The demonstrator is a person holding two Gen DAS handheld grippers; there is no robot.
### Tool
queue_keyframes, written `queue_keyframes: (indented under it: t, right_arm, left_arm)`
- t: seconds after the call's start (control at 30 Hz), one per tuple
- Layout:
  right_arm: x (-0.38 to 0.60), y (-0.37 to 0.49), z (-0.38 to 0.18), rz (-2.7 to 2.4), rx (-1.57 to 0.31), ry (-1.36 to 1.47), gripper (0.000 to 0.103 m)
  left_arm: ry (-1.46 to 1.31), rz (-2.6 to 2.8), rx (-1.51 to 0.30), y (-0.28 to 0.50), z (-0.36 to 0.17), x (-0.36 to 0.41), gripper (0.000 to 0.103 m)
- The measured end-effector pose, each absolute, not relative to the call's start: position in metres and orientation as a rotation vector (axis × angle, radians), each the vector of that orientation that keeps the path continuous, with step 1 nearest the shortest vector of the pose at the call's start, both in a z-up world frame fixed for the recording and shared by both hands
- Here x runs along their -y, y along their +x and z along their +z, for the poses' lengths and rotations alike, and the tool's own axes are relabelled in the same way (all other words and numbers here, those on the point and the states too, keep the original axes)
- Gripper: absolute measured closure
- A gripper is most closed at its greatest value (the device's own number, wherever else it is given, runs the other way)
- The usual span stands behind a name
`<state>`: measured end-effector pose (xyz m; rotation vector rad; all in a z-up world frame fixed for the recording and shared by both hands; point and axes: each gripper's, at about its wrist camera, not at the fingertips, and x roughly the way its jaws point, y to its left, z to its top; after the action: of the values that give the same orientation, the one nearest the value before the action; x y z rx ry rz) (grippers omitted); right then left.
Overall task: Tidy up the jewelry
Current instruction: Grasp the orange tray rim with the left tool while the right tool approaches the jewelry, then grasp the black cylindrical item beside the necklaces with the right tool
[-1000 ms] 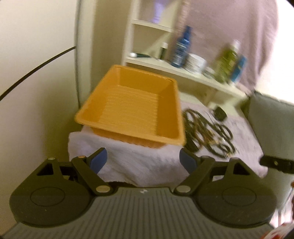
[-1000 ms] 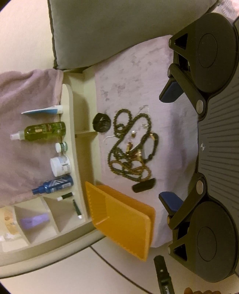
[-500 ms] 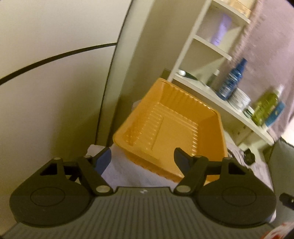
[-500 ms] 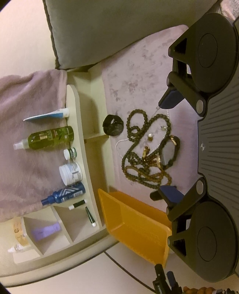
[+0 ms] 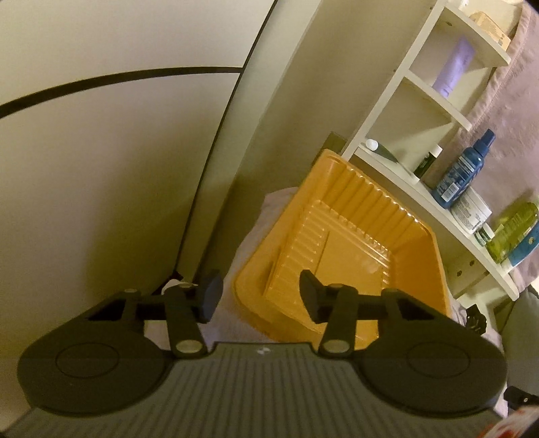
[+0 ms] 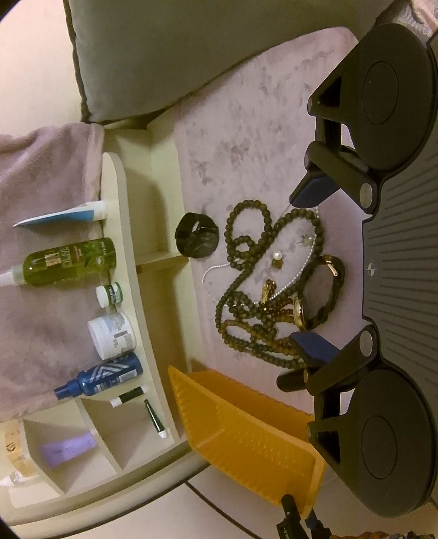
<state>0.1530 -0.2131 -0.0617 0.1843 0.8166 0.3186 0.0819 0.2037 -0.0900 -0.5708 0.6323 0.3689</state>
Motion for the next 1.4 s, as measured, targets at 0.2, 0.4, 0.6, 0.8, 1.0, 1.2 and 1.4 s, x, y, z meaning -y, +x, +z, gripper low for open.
queue_keyframes:
  t: [0.2,0.4,0.6,0.8,1.0,1.2,1.4]
  right_arm:
    - [0.206,0.158,-0.069,0.333,-0.831,0.173,0.026]
    - [0.201,0.159,-0.076,0.355,-0.846,0.164,0.031]
    - [0.197,0.157,-0.078,0.373,-0.850,0.163,0.031]
    - [0.196,0.156,-0.080,0.362,-0.868,0.161,0.031]
    - [0.189,0.156,-0.079,0.359,-0.876,0.144,0.031]
    - [0.186,0.156,-0.079,0.360,-0.874,0.132,0.031]
    - [0.177,0.157,-0.080,0.400,-0.860,0.100,0.038]
  left_arm:
    - [-0.555,0.379,-0.630,0.087,-0.093,-0.203,0.082]
    - [-0.543,0.367,-0.592,0.083,-0.090,-0.200,0.083]
    - [-0.558,0.330,-0.526,0.076,-0.088,-0.200,0.085]
    - [-0.694,0.292,-0.425,0.066,-0.108,-0.208,0.085]
    - [-0.796,0.275,-0.381,0.068,-0.123,-0.208,0.087]
    - [-0.725,0.295,-0.372,0.071,-0.115,-0.203,0.092]
    - [-0.561,0.300,-0.383,0.070,-0.098,-0.191,0.094]
